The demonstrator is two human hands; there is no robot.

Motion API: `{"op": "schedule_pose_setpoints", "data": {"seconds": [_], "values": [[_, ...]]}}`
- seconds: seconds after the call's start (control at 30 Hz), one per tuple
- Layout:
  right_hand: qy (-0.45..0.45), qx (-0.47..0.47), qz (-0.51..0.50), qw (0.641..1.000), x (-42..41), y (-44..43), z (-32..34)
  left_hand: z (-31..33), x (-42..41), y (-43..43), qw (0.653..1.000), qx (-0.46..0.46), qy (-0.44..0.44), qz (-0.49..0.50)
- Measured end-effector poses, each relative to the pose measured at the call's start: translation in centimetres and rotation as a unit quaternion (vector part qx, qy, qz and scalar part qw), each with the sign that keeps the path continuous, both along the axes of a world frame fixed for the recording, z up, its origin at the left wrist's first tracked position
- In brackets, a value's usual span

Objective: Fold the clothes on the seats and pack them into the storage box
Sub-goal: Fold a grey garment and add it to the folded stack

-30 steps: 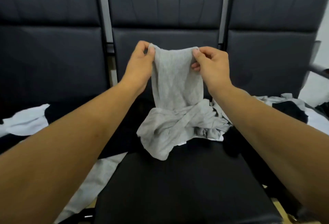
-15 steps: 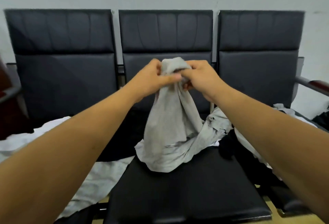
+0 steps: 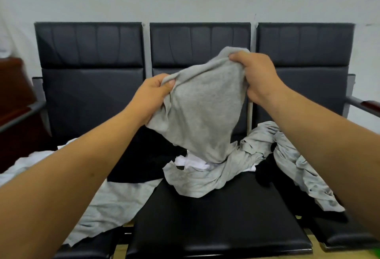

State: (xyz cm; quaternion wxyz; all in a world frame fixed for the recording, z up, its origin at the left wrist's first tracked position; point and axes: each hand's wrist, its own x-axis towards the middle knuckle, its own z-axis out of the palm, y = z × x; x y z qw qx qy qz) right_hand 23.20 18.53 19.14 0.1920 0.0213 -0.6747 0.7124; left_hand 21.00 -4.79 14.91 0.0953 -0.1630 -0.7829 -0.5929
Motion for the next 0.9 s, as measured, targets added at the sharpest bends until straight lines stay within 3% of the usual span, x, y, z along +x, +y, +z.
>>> {"op": "schedule_pose_setpoints", "data": {"seconds": [0.07, 0.13, 0.2, 0.27, 0.33, 0.4, 0.43, 0.5, 0.53, 0.6, 0.67, 0.73, 0.77, 0.83, 0.9], "values": [[-0.043, -0.115, 0.113, 0.986, 0.6, 0.6, 0.0, 1.6, 0.4, -0.4, 1.0, 0.02, 0.019, 0.006], [-0.065, -0.149, 0.203, 0.966, 0.9, 1.0, -0.1, 3.4, 0.8, -0.4, 0.998, 0.062, 0.015, -0.005], [-0.076, -0.11, 0.277, 0.951, 1.3, 1.3, 0.3, 4.9, 1.5, -0.3, 0.998, 0.066, 0.015, -0.013], [-0.1, 0.039, 0.312, 0.944, 1.5, 1.5, 0.5, 5.8, 2.1, -0.8, 0.999, 0.007, 0.037, -0.016], [-0.144, 0.254, 0.295, 0.91, 2.2, 1.4, 0.6, 6.3, 2.2, -2.0, 0.991, -0.112, 0.061, -0.033], [-0.166, 0.367, 0.231, 0.885, 3.0, 1.4, 0.8, 6.6, 2.2, -3.4, 0.946, -0.317, 0.064, -0.029], [-0.147, 0.354, 0.192, 0.903, 3.0, 1.6, 0.8, 6.5, 2.0, -3.9, 0.909, -0.411, 0.06, -0.018], [-0.078, 0.236, 0.123, 0.961, 2.5, 2.4, 1.0, 5.8, 1.1, -4.9, 0.849, -0.524, 0.052, 0.028], [-0.048, 0.194, 0.096, 0.975, 2.3, 2.8, 1.0, 5.3, 0.8, -5.4, 0.836, -0.544, 0.044, 0.054], [-0.021, 0.18, 0.075, 0.981, 2.2, 3.4, 0.9, 4.4, -0.1, -6.5, 0.843, -0.529, 0.012, 0.091], [-0.017, 0.235, 0.082, 0.968, 2.2, 4.2, 0.4, 3.6, -0.4, -7.5, 0.892, -0.44, -0.043, 0.093], [-0.053, 0.358, 0.104, 0.926, 2.5, 5.2, -0.1, 3.0, -0.5, -8.6, 0.931, -0.345, -0.089, 0.082], [-0.087, 0.442, 0.115, 0.885, 2.6, 5.7, -0.4, 2.6, -0.5, -9.1, 0.938, -0.322, -0.103, 0.076], [-0.163, 0.6, 0.13, 0.772, 2.4, 6.5, -1.4, 1.8, -0.4, -10.1, 0.944, -0.298, -0.122, 0.074], [-0.229, 0.692, 0.108, 0.676, 1.7, 7.0, -2.8, 0.8, -0.4, -10.3, 0.953, -0.245, -0.165, 0.067]]}}
